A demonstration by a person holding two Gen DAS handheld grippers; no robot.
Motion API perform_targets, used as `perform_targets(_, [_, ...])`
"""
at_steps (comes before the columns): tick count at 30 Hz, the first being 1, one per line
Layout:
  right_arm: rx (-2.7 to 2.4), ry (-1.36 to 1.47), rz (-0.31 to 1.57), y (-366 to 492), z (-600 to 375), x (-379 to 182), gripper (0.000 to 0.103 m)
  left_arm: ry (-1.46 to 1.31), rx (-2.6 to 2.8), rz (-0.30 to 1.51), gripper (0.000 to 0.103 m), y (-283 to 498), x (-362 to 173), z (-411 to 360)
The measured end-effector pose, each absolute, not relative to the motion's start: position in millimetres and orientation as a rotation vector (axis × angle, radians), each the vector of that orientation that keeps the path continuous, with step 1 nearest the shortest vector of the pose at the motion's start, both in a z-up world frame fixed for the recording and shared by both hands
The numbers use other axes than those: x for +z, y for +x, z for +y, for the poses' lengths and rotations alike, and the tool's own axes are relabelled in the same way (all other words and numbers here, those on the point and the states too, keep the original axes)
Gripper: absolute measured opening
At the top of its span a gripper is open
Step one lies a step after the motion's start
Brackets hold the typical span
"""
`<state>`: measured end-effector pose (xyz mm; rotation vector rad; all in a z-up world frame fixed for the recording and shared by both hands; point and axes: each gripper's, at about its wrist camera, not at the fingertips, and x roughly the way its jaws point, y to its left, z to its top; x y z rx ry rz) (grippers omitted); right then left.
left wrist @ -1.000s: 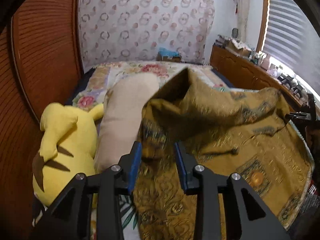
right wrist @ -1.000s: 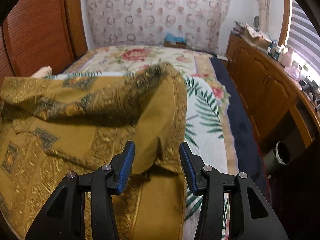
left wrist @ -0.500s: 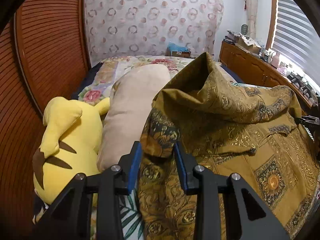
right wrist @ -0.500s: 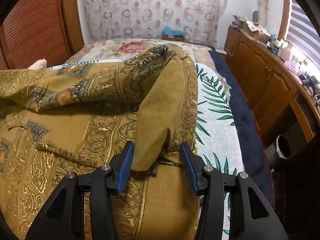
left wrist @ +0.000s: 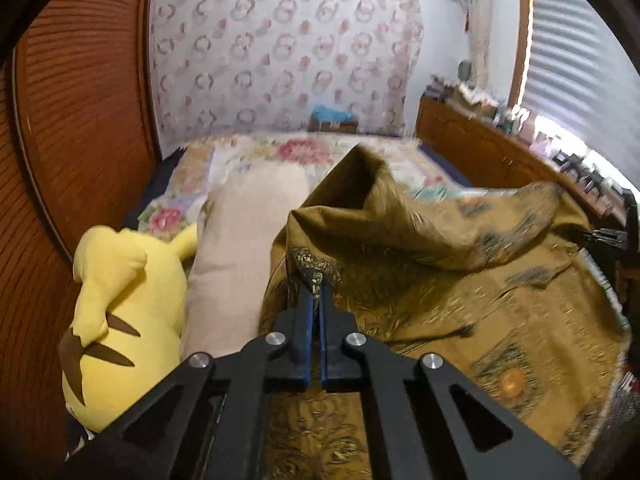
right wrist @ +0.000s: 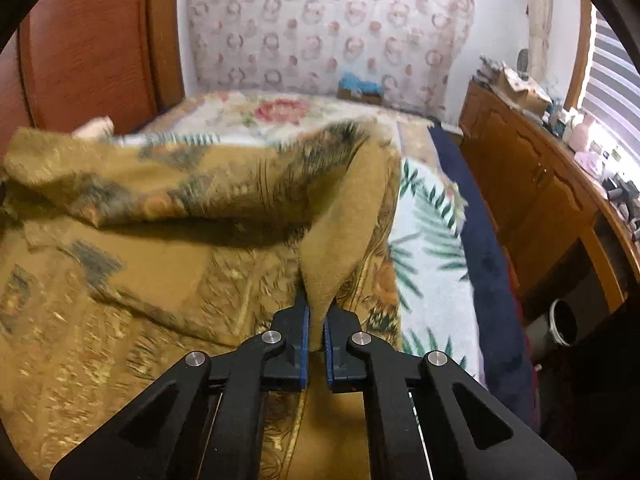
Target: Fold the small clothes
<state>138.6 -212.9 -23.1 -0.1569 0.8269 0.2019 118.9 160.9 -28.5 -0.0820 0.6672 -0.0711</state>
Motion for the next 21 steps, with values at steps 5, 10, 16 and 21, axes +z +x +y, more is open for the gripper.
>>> perform_targets(5, [0.232, -0.092, 0.732, 127, -227, 23, 0.002, -0.105, -0.137, 0.613, 0.000, 93, 8, 158])
perform_targets(10, [0.268, -0.079, 0.678, 105, -234, 60, 0.002, -0.118, -0.164, 0.601, 0.000, 62, 19, 158])
perform_targets(16, [0.291, -0.111, 0.707, 62, -240, 60, 0.002, -0.150, -0.145, 0.622, 0.000, 10, -1, 156])
perform_targets(21, [0.308, -0.118, 0.750, 26, -246, 45, 0.002, -0.176, -0.102, 0.659, 0.000, -23, -22, 154])
